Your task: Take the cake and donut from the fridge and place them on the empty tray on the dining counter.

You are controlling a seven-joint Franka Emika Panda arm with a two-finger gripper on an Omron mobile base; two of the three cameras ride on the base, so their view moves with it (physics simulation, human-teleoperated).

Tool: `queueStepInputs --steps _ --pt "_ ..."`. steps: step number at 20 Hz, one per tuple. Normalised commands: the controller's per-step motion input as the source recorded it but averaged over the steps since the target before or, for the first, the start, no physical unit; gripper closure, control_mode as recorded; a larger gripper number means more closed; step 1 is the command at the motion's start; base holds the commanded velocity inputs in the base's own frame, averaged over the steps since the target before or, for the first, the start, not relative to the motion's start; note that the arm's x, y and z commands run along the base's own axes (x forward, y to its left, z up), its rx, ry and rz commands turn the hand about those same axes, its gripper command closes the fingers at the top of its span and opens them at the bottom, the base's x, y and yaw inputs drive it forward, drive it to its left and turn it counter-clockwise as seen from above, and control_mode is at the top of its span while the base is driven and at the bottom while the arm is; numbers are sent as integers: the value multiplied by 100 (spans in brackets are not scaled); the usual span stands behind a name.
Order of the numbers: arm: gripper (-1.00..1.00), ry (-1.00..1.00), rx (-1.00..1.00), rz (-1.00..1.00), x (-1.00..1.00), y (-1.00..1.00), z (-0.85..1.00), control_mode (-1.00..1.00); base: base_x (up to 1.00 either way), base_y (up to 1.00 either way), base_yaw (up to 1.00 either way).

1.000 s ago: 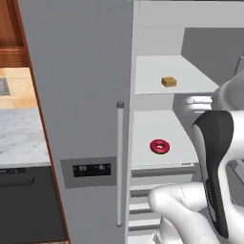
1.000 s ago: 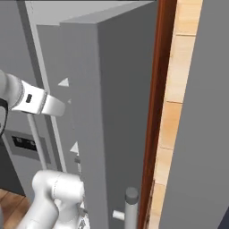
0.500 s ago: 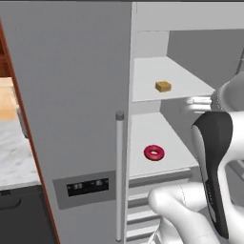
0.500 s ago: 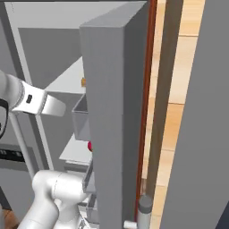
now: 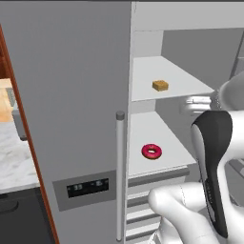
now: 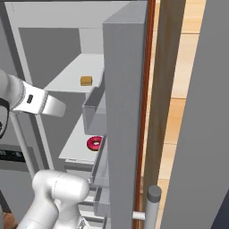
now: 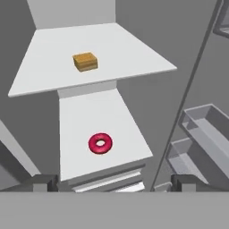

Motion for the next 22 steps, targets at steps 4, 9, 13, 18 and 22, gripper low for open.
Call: queueStepInputs --steps 4,9,13,18,22 --pt "-100 4 4 18 26 0 0 -100 0 0 0" --pt "-100 0 0 11 6 0 0 -100 0 0 0" --pt "-100 0 0 7 22 -2 0 -100 0 0 0" --pt "-100 -8 0 5 25 -1 0 -100 0 0 0" --pt "-100 -8 0 7 32 0 0 -100 0 0 0"
